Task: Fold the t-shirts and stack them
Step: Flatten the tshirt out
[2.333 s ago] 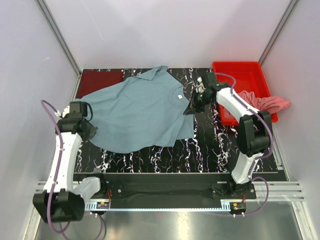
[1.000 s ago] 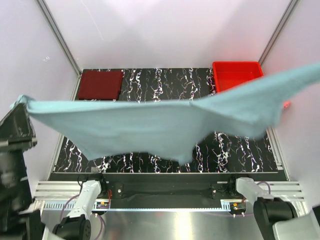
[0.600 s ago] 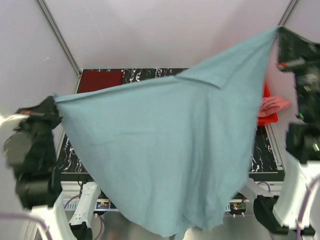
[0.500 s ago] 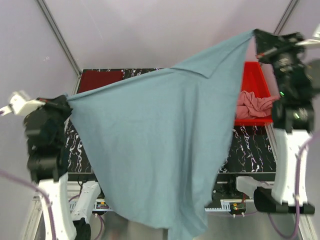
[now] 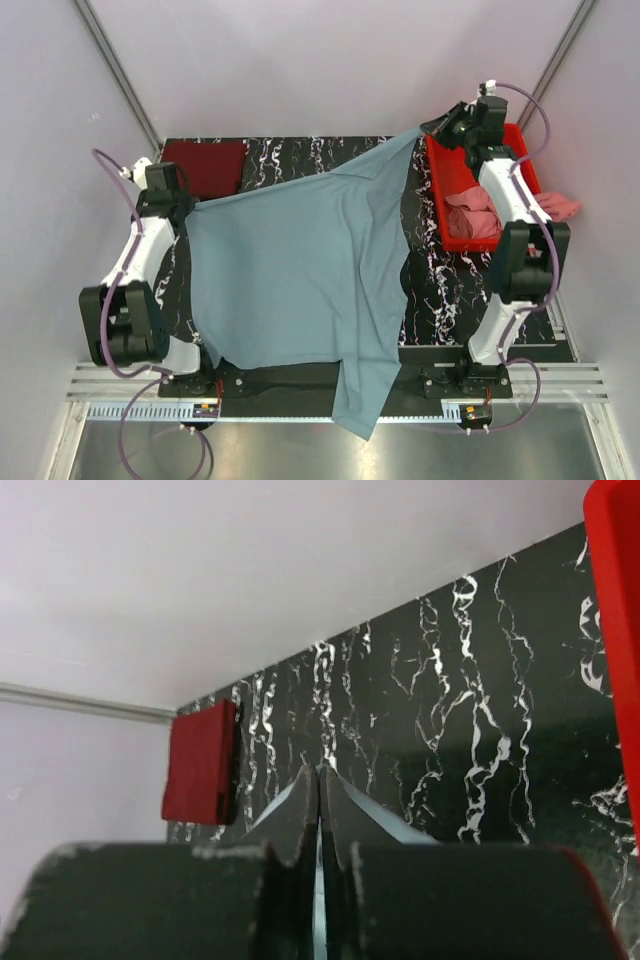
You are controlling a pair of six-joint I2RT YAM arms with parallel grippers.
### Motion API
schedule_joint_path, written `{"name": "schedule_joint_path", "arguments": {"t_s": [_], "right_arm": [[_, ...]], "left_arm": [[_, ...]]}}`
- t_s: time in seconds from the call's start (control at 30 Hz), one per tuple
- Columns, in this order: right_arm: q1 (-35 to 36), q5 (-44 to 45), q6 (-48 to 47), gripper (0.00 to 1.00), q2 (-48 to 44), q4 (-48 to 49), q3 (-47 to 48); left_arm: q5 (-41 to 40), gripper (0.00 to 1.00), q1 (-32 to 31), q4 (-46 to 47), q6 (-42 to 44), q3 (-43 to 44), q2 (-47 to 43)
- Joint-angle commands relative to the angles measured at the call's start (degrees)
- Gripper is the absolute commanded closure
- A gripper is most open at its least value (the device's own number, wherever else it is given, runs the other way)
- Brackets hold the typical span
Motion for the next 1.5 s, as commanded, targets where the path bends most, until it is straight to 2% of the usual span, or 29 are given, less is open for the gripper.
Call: {"name": "schedule_joint_path", "arguments": {"t_s": [0.0,0.13,0.23,0.37,0.5,0.6,0.8,0.93,1.1,1.33,1.47], "right_arm": [[-0.59,0.43,-4.62,1.0,2.27,-2.15,14.9],[-0.59,0.61,-9.72,1.0,6.14,-13.49,33.51],[-1.03,-0.79,-15.26,1.0,3.09,-17.99,38.65],[-2.86,-0.36,-18.52,1.0,-4.47,-19.22,39.27],[-4.28,1.13,-22.56,1.0,-12.64,-19.4,38.66],[-4.54,3.42,-25.37,1.0,-18.36,-18.26,37.79],[-4.54,6.15,-27.22,1.0,-28.29,-15.1,35.76],[-4.54,6.58,-27.75,1.0,-34.18,-14.48,36.46],[-4.54,6.85,-28.02,1.0,-36.13,-14.83,40.76],[-4.54,4.3,-23.71,1.0,-29.12,-12.64,44.63],[-4.54,2.46,-19.42,1.0,-25.24,-7.29,40.26]], "left_arm": [[0.48,1.0,1.6,6.93,1.3,10.5,1.92],[4.6,1.0,1.78,6.76,0.67,18.68,0.97],[5.67,1.0,1.96,6.58,2.25,21.24,-4.21],[4.8,1.0,2.4,5.44,5.94,19.75,-15.28],[-0.2,1.0,2.84,-0.34,10.15,21.15,-27.39],[-2.84,1.0,2.84,-3.34,12.35,23.26,-33.29],[-4.78,1.0,2.84,-11.51,16.05,32.75,-39.98],[-5.49,1.0,2.84,-14.86,15.62,37.76,-42.54],[-4.35,1.0,2.75,-16.27,14.56,39.79,-43.78],[-4.79,1.0,2.75,-13.03,14.21,36.72,-40.53],[-5.31,1.0,2.84,-7.67,13.94,31.1,-37.63]]}}
